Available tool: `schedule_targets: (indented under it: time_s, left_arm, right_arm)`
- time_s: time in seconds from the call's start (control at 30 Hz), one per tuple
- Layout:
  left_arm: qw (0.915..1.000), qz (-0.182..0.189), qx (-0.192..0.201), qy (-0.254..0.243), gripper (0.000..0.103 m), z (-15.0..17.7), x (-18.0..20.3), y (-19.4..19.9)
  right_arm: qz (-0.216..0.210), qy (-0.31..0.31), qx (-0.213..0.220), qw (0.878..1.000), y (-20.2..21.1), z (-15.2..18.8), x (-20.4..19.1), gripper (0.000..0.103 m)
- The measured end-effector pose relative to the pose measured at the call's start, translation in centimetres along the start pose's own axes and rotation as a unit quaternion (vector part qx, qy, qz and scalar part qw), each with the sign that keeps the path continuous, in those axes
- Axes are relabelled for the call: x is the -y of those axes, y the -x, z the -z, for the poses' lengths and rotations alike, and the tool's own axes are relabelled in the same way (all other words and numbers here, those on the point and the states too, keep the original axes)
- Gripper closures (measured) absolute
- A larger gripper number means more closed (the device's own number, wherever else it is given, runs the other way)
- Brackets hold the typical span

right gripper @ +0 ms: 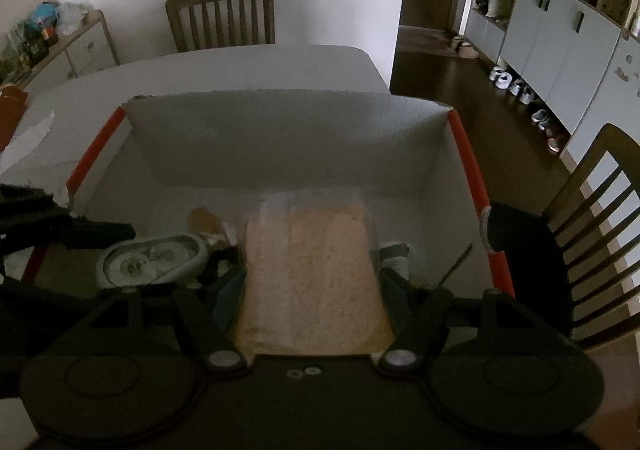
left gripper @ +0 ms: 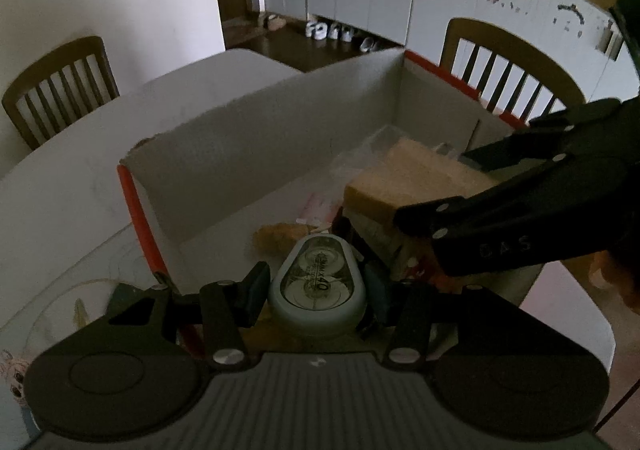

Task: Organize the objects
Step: 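Carry the bread bag with the right tool while the left tool carries the tape dispenser into the box, then open the right tool to drop the bread bag while the left tool releases the tape dispenser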

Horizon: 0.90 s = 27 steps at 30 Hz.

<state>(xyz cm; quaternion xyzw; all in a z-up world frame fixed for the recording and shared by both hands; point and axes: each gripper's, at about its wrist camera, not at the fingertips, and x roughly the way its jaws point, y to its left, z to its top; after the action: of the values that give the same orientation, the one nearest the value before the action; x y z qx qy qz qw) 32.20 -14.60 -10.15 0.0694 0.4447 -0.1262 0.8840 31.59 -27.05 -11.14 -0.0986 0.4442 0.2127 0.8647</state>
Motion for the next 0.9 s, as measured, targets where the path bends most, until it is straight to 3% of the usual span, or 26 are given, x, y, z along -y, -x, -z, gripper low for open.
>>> schedule_targets:
  time_s: [0.53,0.7,0.9]
  left_arm:
    - [0.9992,-0.023,-0.034,-0.005,0.051,-0.7,0.2,-1.4]
    - [0.9994,-0.016,-0.03,-0.007,0.038,-0.7,0.5,-0.9]
    - [0.9997,-0.016,-0.017,-0.006,0.038,-0.6,0.6,0.1]
  right_arm:
    - [-0.008,0.0,-0.008,1.0,-0.3,0.4,0.7,0.029]
    - [-0.018,-0.008,-0.003,1.0,0.6,0.7,1.1,0.029]
    - [-0.028,-0.019,0.008,0.999,2.5,0.9,1.4,0.028]
